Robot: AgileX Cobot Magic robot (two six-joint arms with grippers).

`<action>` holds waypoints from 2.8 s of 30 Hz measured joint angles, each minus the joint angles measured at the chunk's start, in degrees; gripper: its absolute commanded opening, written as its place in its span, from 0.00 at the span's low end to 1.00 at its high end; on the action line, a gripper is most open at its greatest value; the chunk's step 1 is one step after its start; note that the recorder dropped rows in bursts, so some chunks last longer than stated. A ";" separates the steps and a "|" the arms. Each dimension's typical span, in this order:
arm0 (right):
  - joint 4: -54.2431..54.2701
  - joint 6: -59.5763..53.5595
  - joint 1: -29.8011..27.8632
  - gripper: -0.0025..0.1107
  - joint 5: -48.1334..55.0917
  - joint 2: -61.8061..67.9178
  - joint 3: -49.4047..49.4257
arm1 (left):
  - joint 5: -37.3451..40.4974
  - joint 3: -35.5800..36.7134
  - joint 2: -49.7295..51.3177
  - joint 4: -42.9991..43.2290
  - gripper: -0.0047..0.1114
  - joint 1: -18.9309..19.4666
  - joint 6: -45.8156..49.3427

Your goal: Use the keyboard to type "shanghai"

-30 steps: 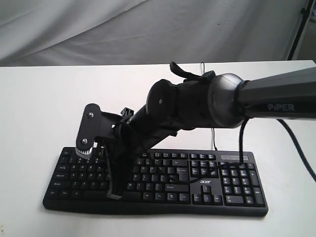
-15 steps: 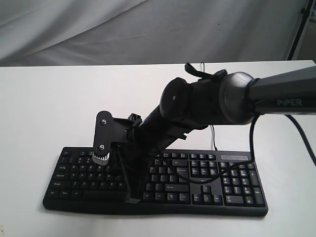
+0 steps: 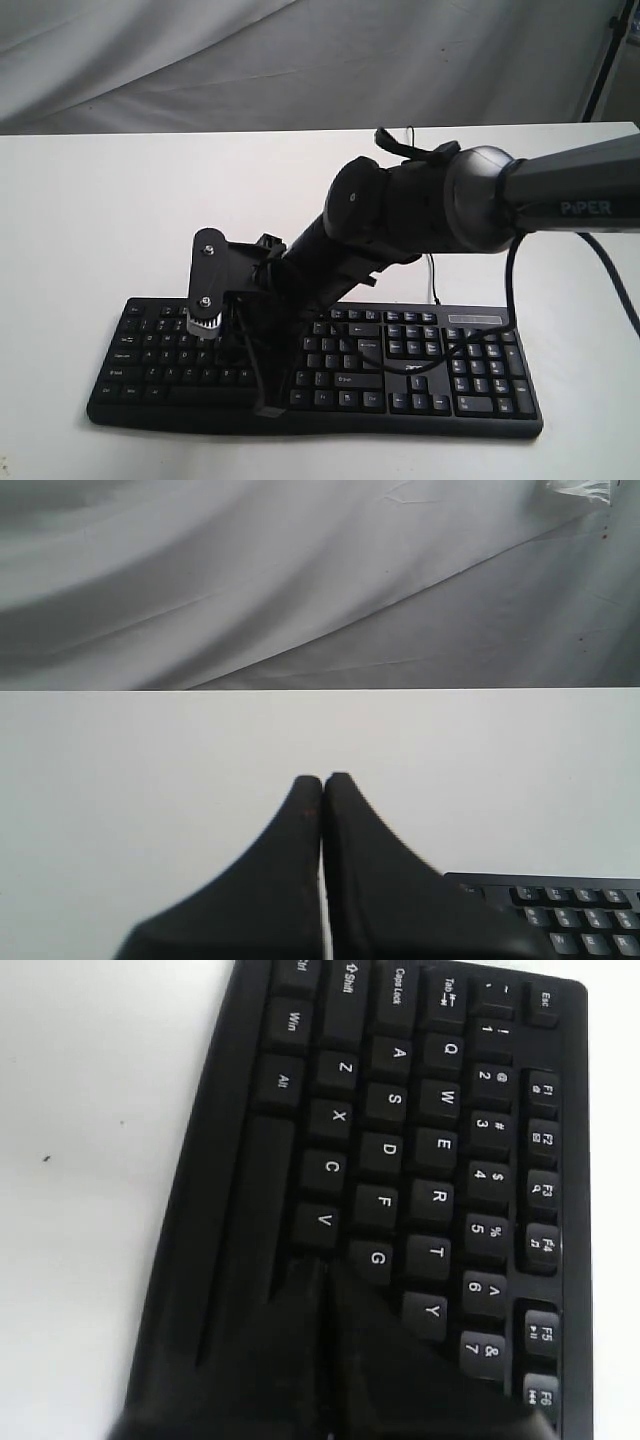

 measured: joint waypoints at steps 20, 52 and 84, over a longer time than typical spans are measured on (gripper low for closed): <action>0.83 -3.28 -0.23 0.02 1.33 2.18 0.07 | 0.00 0.00 0.00 0.00 0.05 0.00 0.00; 1.02 -3.88 -0.23 0.02 0.08 3.30 0.07 | 0.00 0.00 0.00 0.00 0.05 0.00 0.00; 0.58 -3.88 -0.59 0.02 -0.03 4.19 0.07 | 0.00 0.00 0.00 0.00 0.05 0.00 0.00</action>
